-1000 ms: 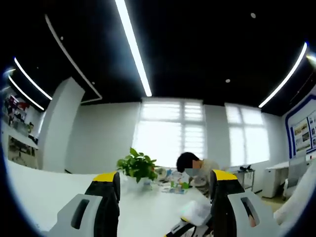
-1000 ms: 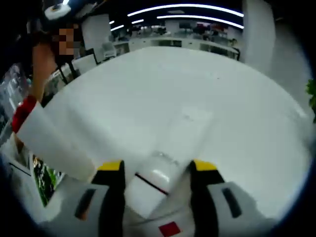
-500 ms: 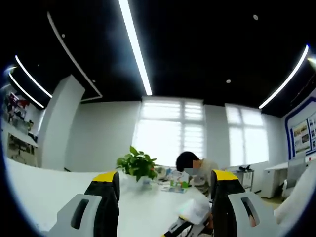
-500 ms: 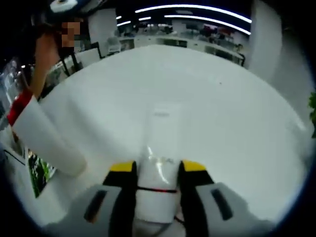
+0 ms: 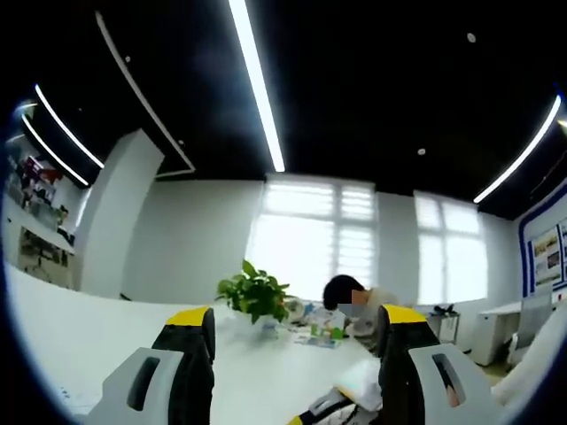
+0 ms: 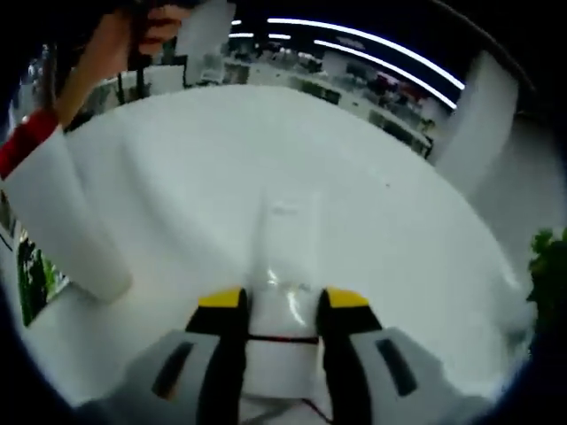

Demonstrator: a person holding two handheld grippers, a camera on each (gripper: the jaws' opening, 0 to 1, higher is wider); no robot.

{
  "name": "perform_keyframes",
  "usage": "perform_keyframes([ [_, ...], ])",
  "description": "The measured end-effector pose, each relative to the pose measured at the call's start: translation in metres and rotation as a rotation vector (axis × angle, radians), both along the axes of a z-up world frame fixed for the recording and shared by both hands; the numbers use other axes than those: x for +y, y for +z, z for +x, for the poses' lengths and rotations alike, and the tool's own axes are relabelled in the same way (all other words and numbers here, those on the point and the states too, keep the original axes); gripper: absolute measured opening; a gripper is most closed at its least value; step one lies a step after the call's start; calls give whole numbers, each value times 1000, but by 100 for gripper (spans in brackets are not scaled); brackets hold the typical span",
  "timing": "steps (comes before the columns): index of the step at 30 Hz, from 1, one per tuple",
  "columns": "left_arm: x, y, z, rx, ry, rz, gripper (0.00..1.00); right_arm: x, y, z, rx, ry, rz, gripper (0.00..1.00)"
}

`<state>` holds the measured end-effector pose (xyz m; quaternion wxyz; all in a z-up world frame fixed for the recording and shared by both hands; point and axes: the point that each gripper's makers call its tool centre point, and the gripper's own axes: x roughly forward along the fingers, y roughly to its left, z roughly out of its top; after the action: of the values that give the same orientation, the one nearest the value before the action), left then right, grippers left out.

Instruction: Arrange the skincare products in the storage area until every visible bottle or jar stands upright without overlapping.

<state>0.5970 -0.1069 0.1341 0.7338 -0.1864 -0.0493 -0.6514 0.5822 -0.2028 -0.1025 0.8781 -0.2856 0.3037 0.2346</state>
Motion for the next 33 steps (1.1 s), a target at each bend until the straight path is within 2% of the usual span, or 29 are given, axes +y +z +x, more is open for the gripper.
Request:
perform_keyframes([
  [3, 0, -1, -6, -4, 0, 1, 77, -1, 5, 5, -69, 29, -142, 32],
  [5, 0, -1, -8, -6, -3, 1, 77, 0, 6, 8, -98, 48, -197, 32],
  [7, 0, -1, -9, -8, -5, 2, 77, 0, 7, 11, -114, 60, -232, 32],
  [11, 1, -4, -5, -6, 6, 5, 77, 3, 5, 10, -128, 59, -256, 31],
  [13, 2, -5, -3, -2, 17, 6, 76, -5, 5, 11, -156, 33, -352, 31],
  [14, 2, -5, -2, -2, 20, 6, 75, -8, 7, 13, -166, 27, -374, 31],
  [18, 5, -4, -2, 10, 20, -4, 75, -3, 10, 8, -180, 42, -354, 31],
  [23, 5, -6, 0, 16, 26, -3, 76, -4, 15, 12, -214, 33, -409, 31],
  [25, 5, -8, 2, 23, 25, -4, 75, -2, 16, 7, -232, 24, -446, 31],
  [30, 3, -11, 0, 11, 35, 4, 72, -1, 20, 11, -249, 32, -441, 31],
  [33, 3, -11, -1, 22, 24, 1, 72, 2, 29, 13, -295, 55, -467, 31],
])
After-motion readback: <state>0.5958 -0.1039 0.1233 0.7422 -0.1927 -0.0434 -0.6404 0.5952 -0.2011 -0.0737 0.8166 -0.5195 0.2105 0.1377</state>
